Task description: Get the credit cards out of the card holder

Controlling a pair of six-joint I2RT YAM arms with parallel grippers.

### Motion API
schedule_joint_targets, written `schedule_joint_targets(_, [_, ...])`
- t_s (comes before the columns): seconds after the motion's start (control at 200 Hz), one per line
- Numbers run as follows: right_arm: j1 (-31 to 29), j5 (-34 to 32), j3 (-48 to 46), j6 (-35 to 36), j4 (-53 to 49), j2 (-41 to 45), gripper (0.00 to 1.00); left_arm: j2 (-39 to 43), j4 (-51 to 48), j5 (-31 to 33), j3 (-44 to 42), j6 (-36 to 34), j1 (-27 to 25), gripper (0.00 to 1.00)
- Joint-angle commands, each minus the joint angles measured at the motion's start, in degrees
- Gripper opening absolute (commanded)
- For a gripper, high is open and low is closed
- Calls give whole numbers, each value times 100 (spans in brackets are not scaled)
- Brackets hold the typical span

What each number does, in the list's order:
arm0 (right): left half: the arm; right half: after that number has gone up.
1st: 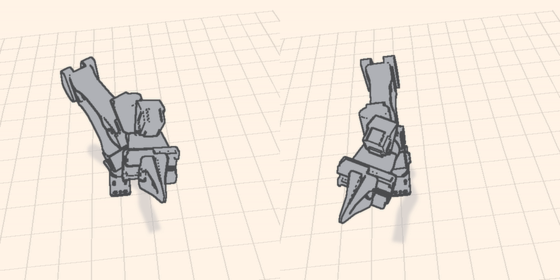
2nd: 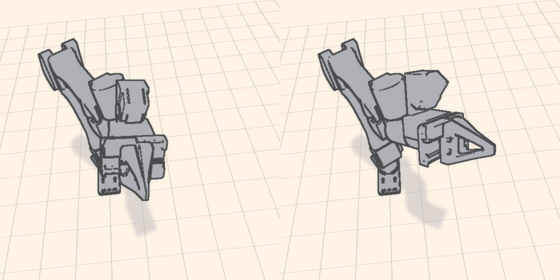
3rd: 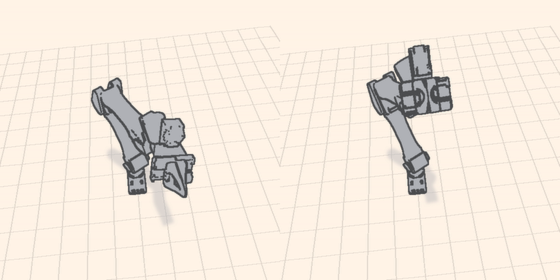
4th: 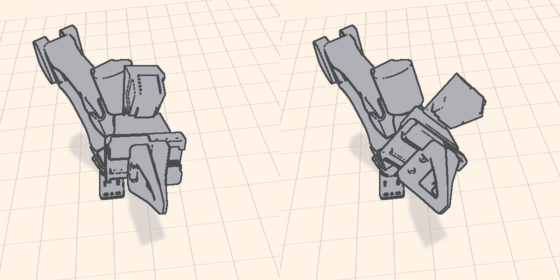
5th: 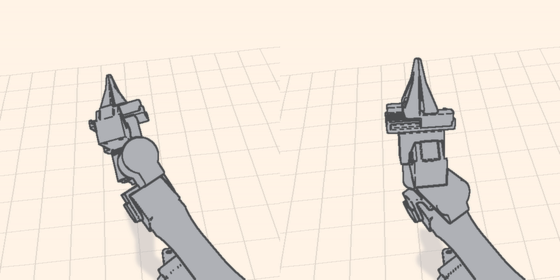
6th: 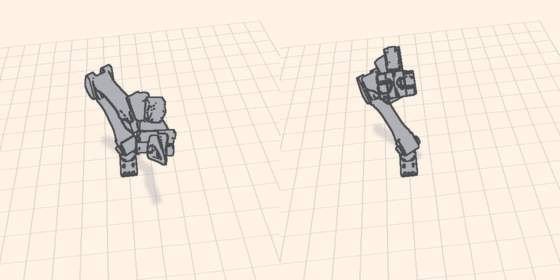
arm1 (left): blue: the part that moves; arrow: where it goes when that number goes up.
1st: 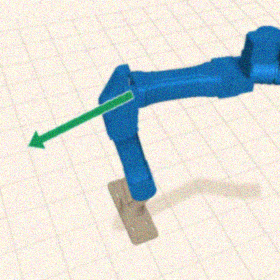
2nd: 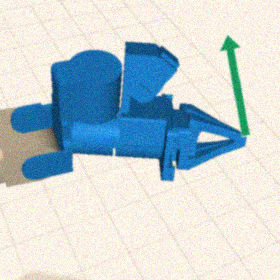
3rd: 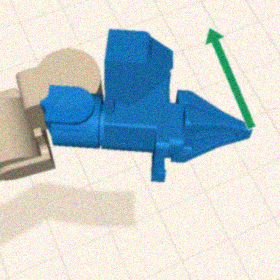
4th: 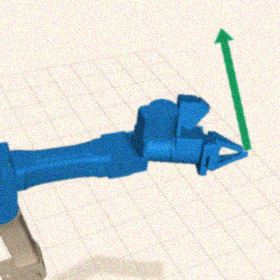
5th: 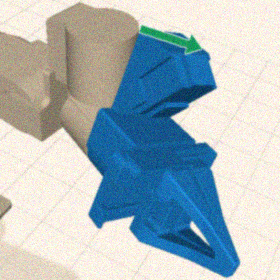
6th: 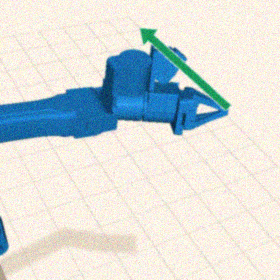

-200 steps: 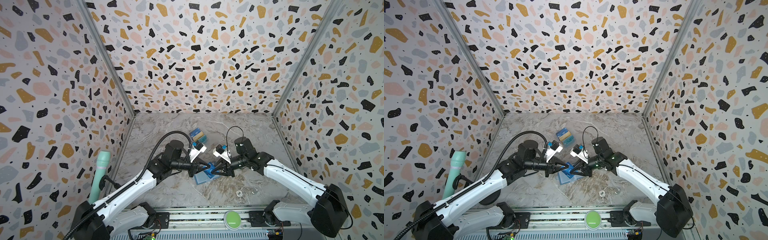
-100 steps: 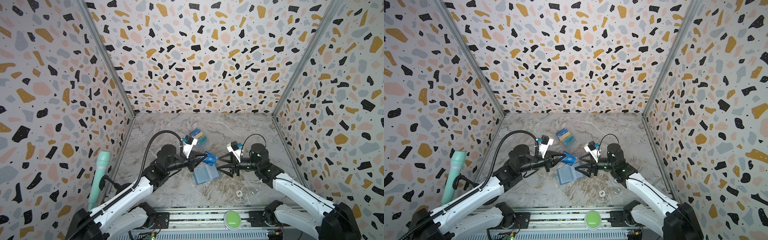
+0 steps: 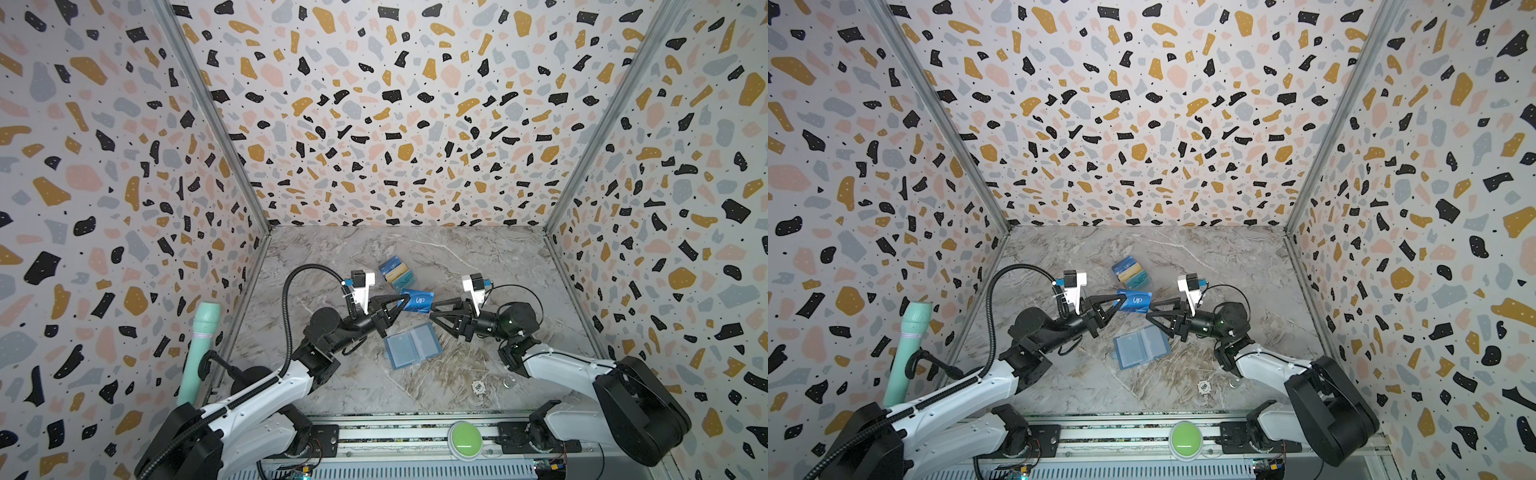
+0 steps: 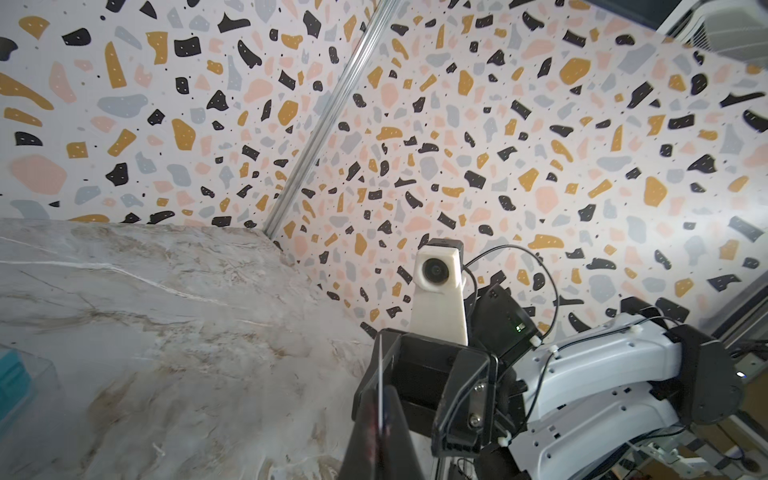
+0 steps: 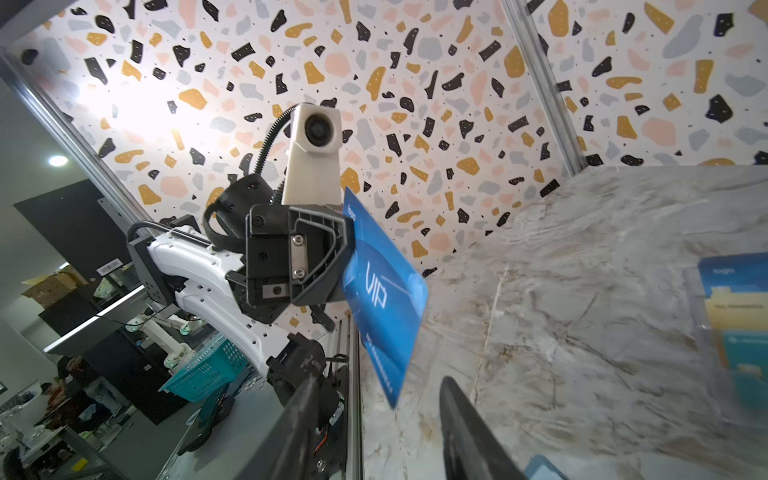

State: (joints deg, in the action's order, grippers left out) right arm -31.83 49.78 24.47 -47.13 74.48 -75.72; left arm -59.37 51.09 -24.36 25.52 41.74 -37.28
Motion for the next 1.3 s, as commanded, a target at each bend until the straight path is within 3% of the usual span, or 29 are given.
schedule_joint_targets(0.0, [-161, -61, 348, -428, 1096, -176, 40, -31, 1195, 41, -81, 423, 36, 0])
schedule_joint_targets(0.255, [-291, -208, 428, -565, 1443, -362, 26, -39, 1866, 330, -419, 744, 36, 0])
schedule_joint_targets(0.495, [-301, -101, 587, -906, 1674, -527, 12, -266, 2344, 230, -504, 1101, 34, 0])
schedule_joint_targets(0.616, [-306, -66, 645, -1007, 1719, -614, 0, -302, 2373, 224, -504, 1127, 36, 0])
schedule_joint_targets(0.706, [-265, -16, 647, -994, 1639, -588, 0, -315, 2077, 48, -375, 1081, 36, 0])
schedule_joint_targets(0.761, [-162, 94, 638, -952, 1376, -479, 0, -274, 1519, -163, -174, 936, 52, 14])
schedule_joint_targets(0.811, [-20, 239, 608, -826, 976, -289, 0, -159, 777, -275, 28, 444, 54, 29])
schedule_joint_targets(0.876, [185, 482, 553, -483, 232, 76, 0, 92, -419, -276, 298, -233, 63, 38])
schedule_joint_targets(0.951, [359, 750, 627, 305, -1388, 634, 0, 412, -1665, -108, 579, -1071, 91, 49])
schedule_joint_targets(1.011, [414, 727, 883, 1347, -3252, 1092, 0, 600, -2457, -85, 821, -1596, 166, 55])
schedule_joint_targets(1.066, [424, 582, 1181, 2305, -4881, 1399, 0, 684, -3106, -179, 1094, -1993, 272, 58])
schedule_joint_targets(1.126, [442, 538, 1397, 2939, -5990, 1606, 0, 657, -3837, -216, 1457, -2431, 334, 59])
schedule_joint_targets(1.226, [447, 558, 1557, 3439, -7000, 1807, 0, 467, -5118, -108, 2194, -3232, 335, 59])
schedule_joint_targets(1.296, [443, 578, 1572, 3595, -7325, 1940, 0, 306, -5800, -440, 2643, -3770, 335, 61])
